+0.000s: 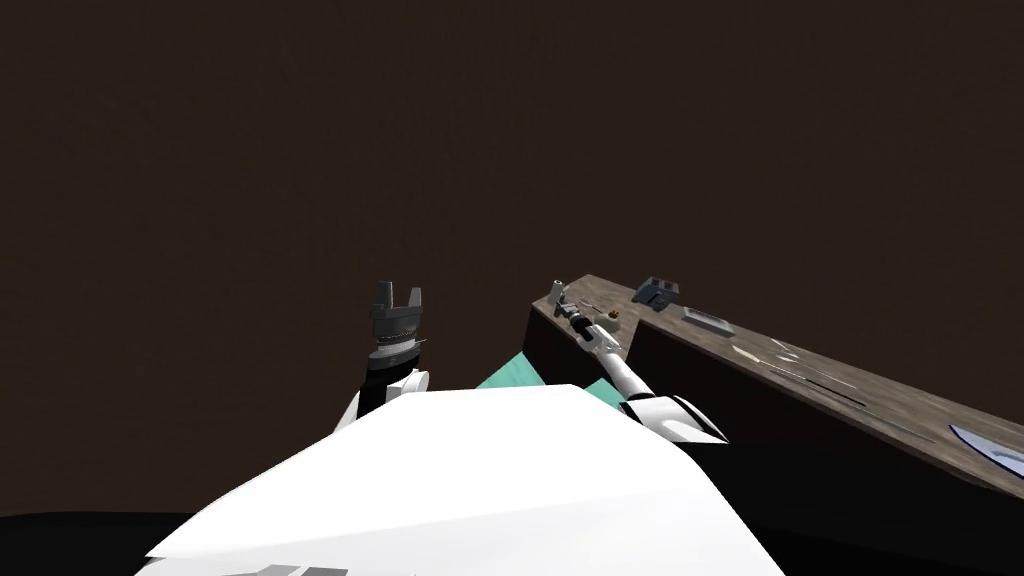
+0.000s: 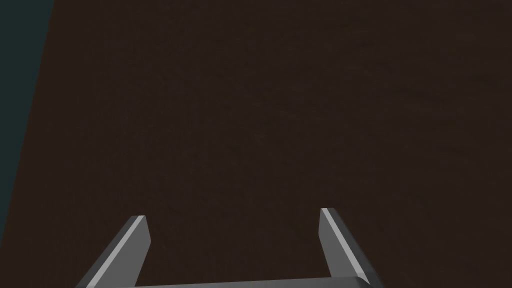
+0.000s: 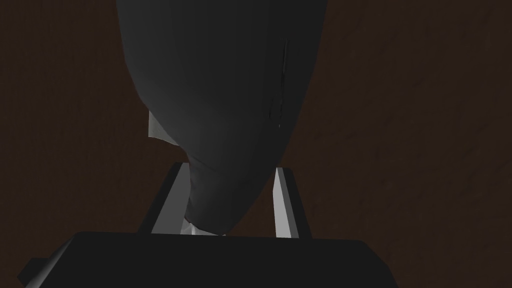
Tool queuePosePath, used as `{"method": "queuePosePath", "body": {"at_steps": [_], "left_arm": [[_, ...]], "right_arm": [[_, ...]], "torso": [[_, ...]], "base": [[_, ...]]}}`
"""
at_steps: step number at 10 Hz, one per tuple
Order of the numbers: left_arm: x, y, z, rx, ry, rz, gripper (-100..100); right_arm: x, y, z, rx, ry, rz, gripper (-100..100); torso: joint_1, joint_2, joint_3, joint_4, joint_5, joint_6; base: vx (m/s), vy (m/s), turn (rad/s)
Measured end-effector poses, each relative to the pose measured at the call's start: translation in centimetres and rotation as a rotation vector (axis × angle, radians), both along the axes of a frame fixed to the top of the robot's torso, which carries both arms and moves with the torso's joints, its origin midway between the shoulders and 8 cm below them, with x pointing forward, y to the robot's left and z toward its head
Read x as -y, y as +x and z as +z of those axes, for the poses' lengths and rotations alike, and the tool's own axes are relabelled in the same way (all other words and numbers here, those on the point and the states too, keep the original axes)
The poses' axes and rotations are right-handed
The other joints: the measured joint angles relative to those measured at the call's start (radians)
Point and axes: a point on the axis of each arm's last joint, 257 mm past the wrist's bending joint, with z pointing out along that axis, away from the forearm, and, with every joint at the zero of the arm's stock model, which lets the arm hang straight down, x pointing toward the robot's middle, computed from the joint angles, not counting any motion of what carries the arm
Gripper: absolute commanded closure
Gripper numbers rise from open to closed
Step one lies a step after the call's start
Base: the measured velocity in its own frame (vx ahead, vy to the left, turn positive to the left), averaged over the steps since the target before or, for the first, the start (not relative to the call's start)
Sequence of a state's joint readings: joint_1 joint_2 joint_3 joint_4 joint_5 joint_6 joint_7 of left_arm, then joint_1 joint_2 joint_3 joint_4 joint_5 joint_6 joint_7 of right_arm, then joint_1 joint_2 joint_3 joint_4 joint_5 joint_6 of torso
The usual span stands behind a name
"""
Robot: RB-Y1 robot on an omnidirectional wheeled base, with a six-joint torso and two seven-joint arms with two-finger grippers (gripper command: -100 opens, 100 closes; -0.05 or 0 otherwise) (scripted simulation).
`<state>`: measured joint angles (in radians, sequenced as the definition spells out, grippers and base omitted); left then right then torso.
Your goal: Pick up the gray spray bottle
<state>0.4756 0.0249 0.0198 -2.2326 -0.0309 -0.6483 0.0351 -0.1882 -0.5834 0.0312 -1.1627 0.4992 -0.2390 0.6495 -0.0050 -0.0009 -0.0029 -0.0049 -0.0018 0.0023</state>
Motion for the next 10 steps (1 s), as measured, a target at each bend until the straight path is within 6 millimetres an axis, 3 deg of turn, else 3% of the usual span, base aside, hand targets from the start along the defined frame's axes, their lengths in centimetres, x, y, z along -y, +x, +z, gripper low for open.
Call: {"method": "queuePosePath", "body": {"at_steps": [5,9,10], "left_arm": [[0.0,0.0,0.0,0.0,0.0,0.0,0],[0.0,0.0,0.0,0.0,0.0,0.0,0],[0.0,0.0,0.0,0.0,0.0,0.0,0]], "right_arm": [[5.8,-4.7,-0.4,-0.002,0.009,-0.106,100],[9.5,-7.9,-0.5,-0.005,0.005,-0.172,100],[9.7,-8.6,-0.8,-0.013,0.002,-0.176,100]], "torso": [[-0.003,-0.001,-0.001,-0.002,-0.002,-0.001],[-0.007,-0.001,-0.002,-0.004,-0.003,0.003],[-0.008,0.0,-0.002,-0.003,-0.003,0.004]], "base": [[-0.005,0.002,0.194],[-0.001,0.003,0.091],[-0.008,0.009,0.237]]}}
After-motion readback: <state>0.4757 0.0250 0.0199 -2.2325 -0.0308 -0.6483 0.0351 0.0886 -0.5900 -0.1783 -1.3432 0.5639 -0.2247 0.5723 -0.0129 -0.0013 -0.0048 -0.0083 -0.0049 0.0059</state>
